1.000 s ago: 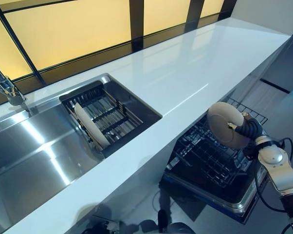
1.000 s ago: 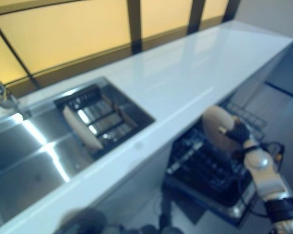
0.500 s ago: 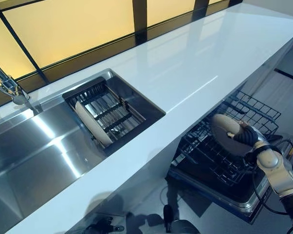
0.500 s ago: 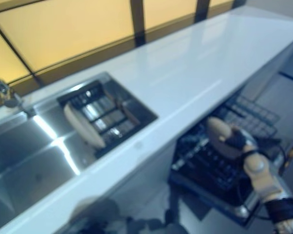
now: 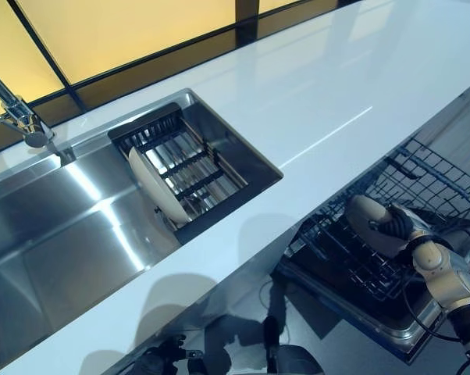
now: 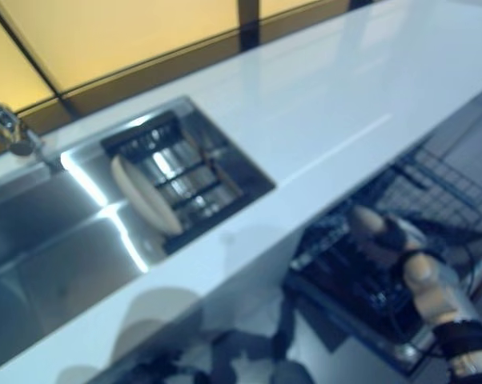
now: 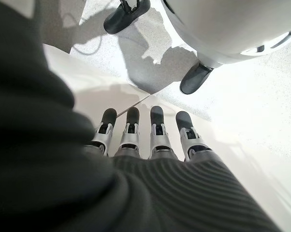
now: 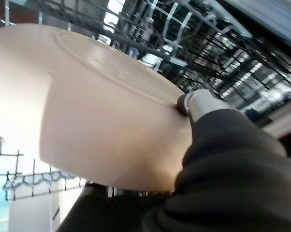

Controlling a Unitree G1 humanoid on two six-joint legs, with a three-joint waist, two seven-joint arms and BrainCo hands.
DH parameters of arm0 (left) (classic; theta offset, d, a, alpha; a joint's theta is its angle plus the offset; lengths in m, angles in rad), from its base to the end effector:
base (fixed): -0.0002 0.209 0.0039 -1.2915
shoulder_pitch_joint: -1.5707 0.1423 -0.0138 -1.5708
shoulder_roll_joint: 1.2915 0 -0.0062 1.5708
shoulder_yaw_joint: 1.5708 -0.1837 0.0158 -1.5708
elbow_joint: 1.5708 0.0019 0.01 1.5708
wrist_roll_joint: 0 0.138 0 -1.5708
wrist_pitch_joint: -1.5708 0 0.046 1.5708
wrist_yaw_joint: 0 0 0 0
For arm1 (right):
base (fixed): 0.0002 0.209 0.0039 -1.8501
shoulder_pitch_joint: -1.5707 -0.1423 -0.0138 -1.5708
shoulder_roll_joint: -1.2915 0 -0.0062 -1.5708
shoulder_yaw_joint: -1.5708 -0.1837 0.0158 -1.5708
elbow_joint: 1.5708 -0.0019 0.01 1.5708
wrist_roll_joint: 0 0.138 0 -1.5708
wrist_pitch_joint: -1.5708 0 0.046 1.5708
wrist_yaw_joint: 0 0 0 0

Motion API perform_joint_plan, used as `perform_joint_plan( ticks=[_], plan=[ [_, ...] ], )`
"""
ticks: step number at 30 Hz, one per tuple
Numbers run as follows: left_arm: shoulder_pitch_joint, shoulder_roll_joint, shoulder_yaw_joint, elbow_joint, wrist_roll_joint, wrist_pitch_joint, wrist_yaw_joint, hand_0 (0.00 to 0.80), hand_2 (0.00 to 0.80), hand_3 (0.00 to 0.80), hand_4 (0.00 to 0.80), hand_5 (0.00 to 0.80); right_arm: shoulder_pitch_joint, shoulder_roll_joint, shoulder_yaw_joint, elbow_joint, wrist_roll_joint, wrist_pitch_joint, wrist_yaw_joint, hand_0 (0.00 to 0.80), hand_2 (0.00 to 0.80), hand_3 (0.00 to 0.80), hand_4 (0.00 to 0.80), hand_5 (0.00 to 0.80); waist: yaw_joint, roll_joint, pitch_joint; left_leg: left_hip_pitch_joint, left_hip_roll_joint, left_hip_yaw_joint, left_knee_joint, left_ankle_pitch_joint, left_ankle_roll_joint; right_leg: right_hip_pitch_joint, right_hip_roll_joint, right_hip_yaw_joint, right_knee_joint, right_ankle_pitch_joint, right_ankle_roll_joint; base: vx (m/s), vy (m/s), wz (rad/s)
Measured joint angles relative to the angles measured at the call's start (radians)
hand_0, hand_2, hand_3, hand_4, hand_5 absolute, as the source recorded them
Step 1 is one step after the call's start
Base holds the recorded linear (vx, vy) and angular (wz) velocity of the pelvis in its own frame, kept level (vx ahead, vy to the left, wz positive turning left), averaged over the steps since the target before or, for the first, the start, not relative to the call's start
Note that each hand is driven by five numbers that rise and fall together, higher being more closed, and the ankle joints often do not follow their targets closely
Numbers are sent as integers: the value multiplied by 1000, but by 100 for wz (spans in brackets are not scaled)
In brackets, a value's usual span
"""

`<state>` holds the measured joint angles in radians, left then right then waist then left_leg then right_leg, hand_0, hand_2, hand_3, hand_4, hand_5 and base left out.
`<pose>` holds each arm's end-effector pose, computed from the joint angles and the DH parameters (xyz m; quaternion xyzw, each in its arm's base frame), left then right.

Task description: Take plates into dishwasher

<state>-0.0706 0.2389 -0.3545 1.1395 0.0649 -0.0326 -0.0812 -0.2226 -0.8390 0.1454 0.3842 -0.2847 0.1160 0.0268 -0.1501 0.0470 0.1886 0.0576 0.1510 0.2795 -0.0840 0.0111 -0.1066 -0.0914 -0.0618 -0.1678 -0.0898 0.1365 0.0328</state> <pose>0.1099 0.2016 -0.1082 0.2059 0.5074 -0.1395 0.8250 0.2334 -0.3152 0.0884 -0.5342 0.1529 -0.0354 0.8307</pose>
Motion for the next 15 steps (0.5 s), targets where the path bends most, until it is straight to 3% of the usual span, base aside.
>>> perform_joint_plan(
  ticks=[15],
  plan=[
    [-17, 6, -30, -32, -1, 7, -7, 0, 0, 0, 0, 0, -69, 43, 28, 74, -1, 48, -61, 800, 800, 800, 800, 800, 4, 17, 36, -5, 0, -13, 0, 5, -5, -1, -2, -10, 1, -2, -1, -3, -2, 2]
  ],
)
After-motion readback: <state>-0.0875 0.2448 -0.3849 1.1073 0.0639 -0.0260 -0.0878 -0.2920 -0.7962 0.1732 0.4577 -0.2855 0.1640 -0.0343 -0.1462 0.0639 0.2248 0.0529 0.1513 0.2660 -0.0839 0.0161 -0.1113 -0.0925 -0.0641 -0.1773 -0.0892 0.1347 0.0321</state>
